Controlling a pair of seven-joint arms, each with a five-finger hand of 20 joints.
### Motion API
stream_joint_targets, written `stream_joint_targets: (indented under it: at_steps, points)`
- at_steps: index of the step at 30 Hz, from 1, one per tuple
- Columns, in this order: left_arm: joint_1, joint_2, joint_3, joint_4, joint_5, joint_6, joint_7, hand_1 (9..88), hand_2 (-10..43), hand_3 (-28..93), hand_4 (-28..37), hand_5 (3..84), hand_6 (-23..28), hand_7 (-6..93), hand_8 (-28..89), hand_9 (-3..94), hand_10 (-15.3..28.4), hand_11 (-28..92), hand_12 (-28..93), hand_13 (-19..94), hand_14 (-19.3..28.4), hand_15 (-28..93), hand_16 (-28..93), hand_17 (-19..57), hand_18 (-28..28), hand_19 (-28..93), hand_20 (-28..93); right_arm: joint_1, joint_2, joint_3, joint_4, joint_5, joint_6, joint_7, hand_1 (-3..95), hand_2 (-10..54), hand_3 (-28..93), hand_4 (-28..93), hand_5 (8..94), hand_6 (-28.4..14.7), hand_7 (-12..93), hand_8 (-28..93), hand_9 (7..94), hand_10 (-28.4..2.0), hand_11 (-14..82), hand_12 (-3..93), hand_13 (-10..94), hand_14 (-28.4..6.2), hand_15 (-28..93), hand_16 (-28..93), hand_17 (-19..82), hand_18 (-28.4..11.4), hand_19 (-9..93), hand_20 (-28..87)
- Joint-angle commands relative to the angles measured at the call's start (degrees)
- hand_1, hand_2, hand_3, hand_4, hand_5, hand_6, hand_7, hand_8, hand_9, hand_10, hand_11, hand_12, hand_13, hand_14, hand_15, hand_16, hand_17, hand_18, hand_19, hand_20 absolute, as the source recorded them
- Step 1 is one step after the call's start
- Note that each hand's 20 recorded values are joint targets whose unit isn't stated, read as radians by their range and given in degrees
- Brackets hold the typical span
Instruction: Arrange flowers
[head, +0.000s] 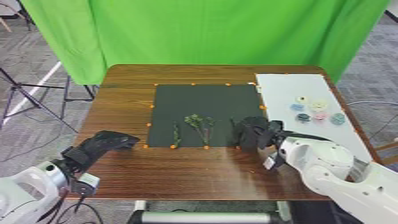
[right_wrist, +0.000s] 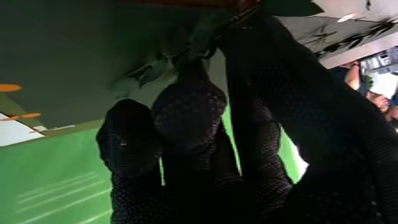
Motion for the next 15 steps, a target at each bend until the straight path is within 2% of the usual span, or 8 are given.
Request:
stream_joint_targets:
  at_steps: [1, 12, 15]
  points:
    - [0.31, -0.46, 0.64, 0.87, 0.32, -1.13, -0.59, 26.6, 1.5, 57, -17.3, 44.6, 5.3, 10.6, -5, 38.1, 16.5, 13, 12, 28, 18.7, 12, 0, -1.1, 11.4, 10, 11, -1.02, -0.23, 5.76, -0.52, 0.28, 2.22, 0.01, 48.5, -9.5, 67, -9, 57.5, 2.8, 26, 14, 53.0, -13.1, 12.7, 27.7, 77, -3.3, 69, 32, 52, -13.6, 93, 56]
    - [0.26, -0.74, 0.66, 1.03, 0.66, -1.38, -0.04, 26.6, 1.6, 56, -17.3, 44.6, 5.3, 10.6, -5, 38.2, 16.5, 13, 12, 28, 18.8, 12, 0, -1.1, 11.4, 10, 11, -2.21, 0.31, 10.53, -2.03, 0.97, 2.66, -0.30, 47.7, -9.5, 67, -9, 56.9, 3.0, 26, 13, 53.0, -13.3, 12.8, 27.9, 77, -3.4, 69, 32, 52, -13.6, 93, 56]
    - [0.30, -0.65, 0.61, 1.01, 0.60, -1.25, -0.11, 26.7, 1.6, 56, -17.3, 44.6, 5.3, 10.6, -5, 38.1, 16.5, 13, 12, 28, 18.8, 12, 0, -1.1, 11.4, 10, 11, -3.13, 0.66, 11.97, -2.03, -0.64, 8.27, 3.03, 47.4, -9.5, 67, -10, 56.8, 2.7, 26, 13, 53.4, -13.3, 13.0, 27.9, 76, -3.7, 68, 32, 51, -13.8, 93, 56]
